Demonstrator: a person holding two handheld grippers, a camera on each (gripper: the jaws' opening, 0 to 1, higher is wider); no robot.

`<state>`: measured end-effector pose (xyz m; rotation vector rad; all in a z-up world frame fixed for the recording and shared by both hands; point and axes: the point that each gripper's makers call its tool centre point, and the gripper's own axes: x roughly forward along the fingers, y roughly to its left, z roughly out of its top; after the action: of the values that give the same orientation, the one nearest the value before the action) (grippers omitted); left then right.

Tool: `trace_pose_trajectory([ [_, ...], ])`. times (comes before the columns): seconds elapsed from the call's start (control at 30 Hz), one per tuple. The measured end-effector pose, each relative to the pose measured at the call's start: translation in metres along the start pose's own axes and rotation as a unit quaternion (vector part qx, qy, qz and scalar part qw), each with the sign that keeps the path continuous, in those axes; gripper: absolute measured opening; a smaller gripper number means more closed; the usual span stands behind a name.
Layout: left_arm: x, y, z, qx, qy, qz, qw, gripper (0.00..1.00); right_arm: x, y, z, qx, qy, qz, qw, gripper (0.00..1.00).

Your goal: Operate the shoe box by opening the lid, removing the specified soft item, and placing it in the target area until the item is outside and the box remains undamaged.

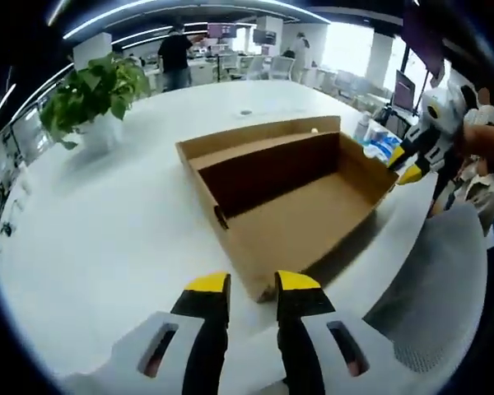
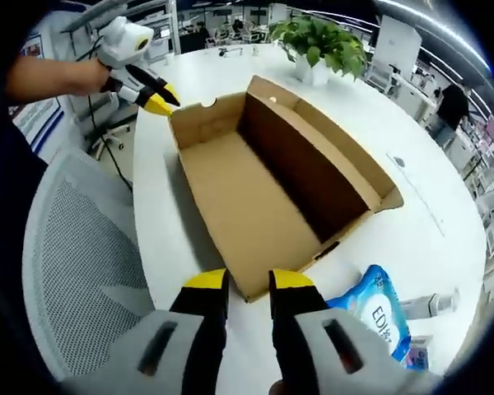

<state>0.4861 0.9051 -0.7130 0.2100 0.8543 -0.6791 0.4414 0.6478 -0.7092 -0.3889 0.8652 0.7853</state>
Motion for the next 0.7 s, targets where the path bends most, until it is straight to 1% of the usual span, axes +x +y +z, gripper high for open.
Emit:
trace_pose_trajectory([
  [0.07, 0.0, -0.002, 0.0, -0.012, 0.002, -0.004, 0.9999, 0.14, -0.002, -0.003, 0.0, 0.021, -0.007, -0.021, 0.9996, 0.18],
  [0.1, 0.001, -0.003, -0.002, -0.018, 0.009, -0.007, 0.9998, 0.12, -0.003, -0.002, 0.002, 0.035, -0.019, -0.025, 0.9989, 0.17],
  [0.13, 0.001, -0.004, -0.002, -0.024, 0.009, -0.009, 0.9996, 0.1, -0.004, -0.002, 0.005, 0.046, -0.034, -0.03, 0.9979, 0.16],
  [0.17, 0.003, -0.002, -0.002, -0.028, 0.009, -0.007, 0.9995, 0.09, -0.006, -0.001, 0.006, 0.069, -0.047, -0.034, 0.9959, 0.16],
  [0.2, 0.003, -0.002, -0.003, -0.031, 0.014, -0.008, 0.9994, 0.07, -0.007, -0.001, 0.006, 0.081, -0.056, -0.039, 0.9944, 0.15],
  [0.23, 0.004, -0.004, -0.002, -0.04, 0.013, -0.014, 0.999, 0.05, -0.009, -0.003, 0.005, 0.09, -0.065, -0.051, 0.9925, 0.14],
  [0.27, 0.005, -0.004, -0.002, -0.043, 0.016, -0.013, 0.9988, 0.05, -0.011, -0.004, 0.003, 0.096, -0.065, -0.059, 0.9915, 0.13],
  [0.3, 0.005, -0.004, -0.002, -0.045, 0.018, -0.011, 0.9988, 0.05, -0.013, -0.009, 0.0, 0.103, -0.064, -0.078, 0.9896, 0.12],
  [0.33, 0.006, -0.003, -0.002, -0.05, 0.02, -0.01, 0.9985, 0.05, -0.014, -0.011, -0.002, 0.11, -0.064, -0.085, 0.9882, 0.11],
  [0.37, 0.006, -0.003, -0.002, -0.058, 0.022, -0.01, 0.998, 0.05, -0.015, -0.014, -0.003, 0.131, -0.074, -0.092, 0.9844, 0.09],
  [0.4, 0.007, -0.002, -0.003, -0.063, 0.024, -0.009, 0.9977, 0.05, -0.015, -0.016, -0.004, 0.137, -0.074, -0.097, 0.983, 0.08],
  [0.43, 0.007, -0.002, -0.002, -0.067, 0.026, -0.008, 0.9974, 0.05, -0.015, -0.021, -0.009, 0.17, -0.071, -0.111, 0.9766, 0.08],
  [0.5, 0.008, -0.002, -0.003, -0.078, 0.029, -0.006, 0.9965, 0.05, -0.016, -0.03, -0.011, 0.201, -0.082, -0.129, 0.9674, 0.06],
  [0.53, 0.008, -0.002, -0.002, -0.082, 0.03, -0.003, 0.9962, 0.04, -0.016, -0.034, -0.015, 0.213, -0.076, -0.139, 0.9641, 0.06],
  [0.57, 0.008, 0.0, -0.001, -0.081, 0.027, 0.004, 0.9963, 0.04, -0.015, -0.037, -0.022, 0.234, -0.064, -0.148, 0.9588, 0.06],
  [0.6, 0.008, -0.001, -0.001, -0.08, 0.029, 0.003, 0.9964, 0.04, -0.012, -0.035, -0.023, 0.239, -0.063, -0.142, 0.9585, 0.05],
  [0.63, 0.008, 0.0, -0.001, -0.079, 0.028, 0.004, 0.9964, 0.04, -0.009, -0.032, -0.021, 0.244, -0.072, -0.128, 0.9587, 0.04],
  [0.67, 0.009, 0.0, 0.0, -0.08, 0.029, 0.004, 0.9964, 0.04, -0.008, -0.03, -0.021, 0.247, -0.071, -0.121, 0.9589, 0.0],
  [0.7, 0.009, 0.0, 0.0, -0.078, 0.029, 0.002, 0.9966, 0.04, -0.006, -0.027, -0.021, 0.247, -0.068, -0.115, 0.9597, 0.0],
])
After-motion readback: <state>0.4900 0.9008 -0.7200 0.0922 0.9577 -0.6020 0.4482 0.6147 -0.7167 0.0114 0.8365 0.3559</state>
